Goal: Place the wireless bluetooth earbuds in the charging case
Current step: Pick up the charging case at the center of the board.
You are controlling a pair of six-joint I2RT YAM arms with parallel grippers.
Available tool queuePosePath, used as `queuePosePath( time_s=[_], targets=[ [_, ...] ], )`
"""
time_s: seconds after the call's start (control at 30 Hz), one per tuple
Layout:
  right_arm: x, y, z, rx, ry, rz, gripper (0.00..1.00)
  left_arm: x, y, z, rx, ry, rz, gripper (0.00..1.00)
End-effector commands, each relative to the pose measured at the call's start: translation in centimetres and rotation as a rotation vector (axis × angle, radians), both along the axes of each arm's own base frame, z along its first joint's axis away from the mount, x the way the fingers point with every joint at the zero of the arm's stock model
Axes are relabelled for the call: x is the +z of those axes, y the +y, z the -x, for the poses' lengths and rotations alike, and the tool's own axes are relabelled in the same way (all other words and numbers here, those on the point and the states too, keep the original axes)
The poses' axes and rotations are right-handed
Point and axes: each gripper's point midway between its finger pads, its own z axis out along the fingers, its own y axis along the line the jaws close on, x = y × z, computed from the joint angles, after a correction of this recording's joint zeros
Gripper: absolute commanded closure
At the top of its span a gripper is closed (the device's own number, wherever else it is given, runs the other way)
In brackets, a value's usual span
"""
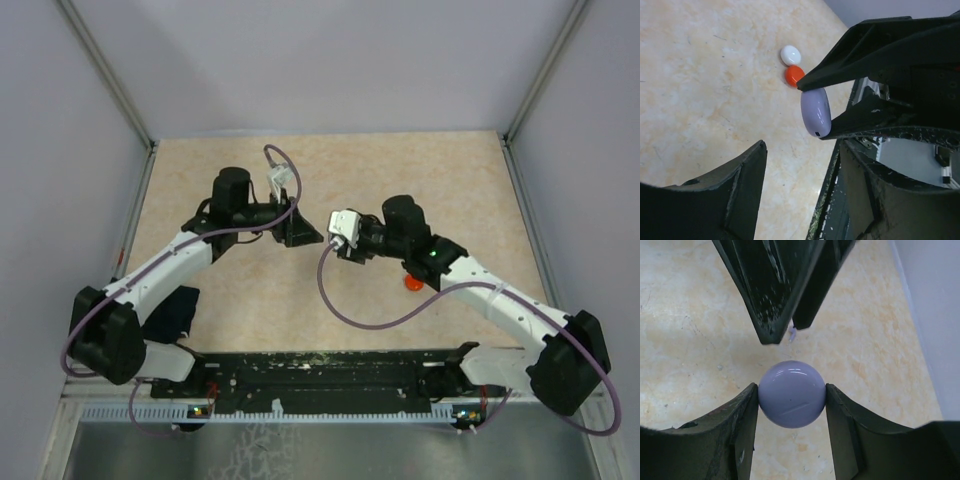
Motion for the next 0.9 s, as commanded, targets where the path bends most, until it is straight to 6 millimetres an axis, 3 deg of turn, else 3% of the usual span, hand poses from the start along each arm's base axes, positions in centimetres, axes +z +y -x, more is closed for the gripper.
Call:
queuePosePath(
  time_s=[0.0, 0.37, 0.6, 0.73, 0.87],
  targets=[
    [4.8, 1.8, 0.0, 0.080, -0.193, -0.009, 0.71, 1.7, -1.1, 0.8, -0.107, 0.030, 0.081, 0.36],
    [4.9, 3.6, 0.9, 0.126, -0.264, 0.066, 0.71, 1.5, -1.4, 1.2, -0.142, 0.064, 0.092, 0.43],
    [4.3, 4.1, 1.0, 0.134, -0.280, 0.102, 0.71, 1.2, -1.4, 1.3, -0.151, 0.081, 0.089, 0.57],
    [4.3, 4.3, 0.9, 0.135, -0.290, 0.104, 0.69, 1.2, -1.5, 1.5, -0.168, 0.085, 0.092, 0.76],
    [4.5, 3.9, 0.7, 0.112, -0.303, 0.105, 0.55, 1.2, -1.4, 1.5, -0.170, 0.079, 0.088, 0.97]
  ],
)
